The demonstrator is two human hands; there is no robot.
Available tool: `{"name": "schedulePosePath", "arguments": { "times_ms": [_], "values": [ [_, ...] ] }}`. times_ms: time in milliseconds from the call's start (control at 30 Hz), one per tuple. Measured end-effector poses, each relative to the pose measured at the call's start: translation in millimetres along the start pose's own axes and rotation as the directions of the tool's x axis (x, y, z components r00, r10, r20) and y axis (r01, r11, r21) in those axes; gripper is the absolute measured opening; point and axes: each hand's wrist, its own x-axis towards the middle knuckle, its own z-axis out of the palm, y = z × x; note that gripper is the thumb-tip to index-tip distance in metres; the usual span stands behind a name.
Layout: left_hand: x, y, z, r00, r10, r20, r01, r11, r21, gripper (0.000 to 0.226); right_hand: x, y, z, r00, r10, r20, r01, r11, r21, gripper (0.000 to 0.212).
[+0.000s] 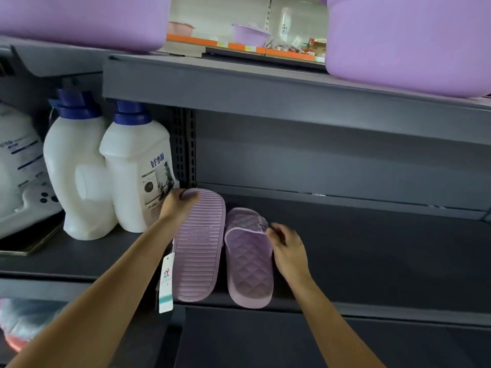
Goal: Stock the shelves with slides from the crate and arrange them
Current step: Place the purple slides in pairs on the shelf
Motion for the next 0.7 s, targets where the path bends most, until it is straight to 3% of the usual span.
{"name": "schedulePosePath", "arguments": {
  "times_ms": [67, 167, 500, 700],
  "values": [
    [-6, 1, -6, 0.999, 0.054, -0.002, -0.054, 0.996, 0.067, 0.023, -5, -2, -5, 0.999, -0.039, 0.015, 0.039, 0.999, -0.037, 0.033],
    [-18, 2, -16, 0.989, 0.149, 0.012, -0.149, 0.969, 0.199, 0.045, -16, -5, -15, 0.993, -0.116, 0.019, 0.117, 0.989, -0.089, 0.042],
    [-122, 10, -20, 0.911, 0.405, 0.076, -0.395, 0.805, 0.443, 0.042, -53, 12, -68, 0.927, -0.354, 0.125, 0.374, 0.848, -0.375, 0.069],
    [-194, 12, 4, 0.895, 0.442, 0.055, -0.385, 0.704, 0.597, 0.062, -72, 44, -120, 0.895, -0.411, 0.171, 0.44, 0.757, -0.482, 0.066]
  ]
}}
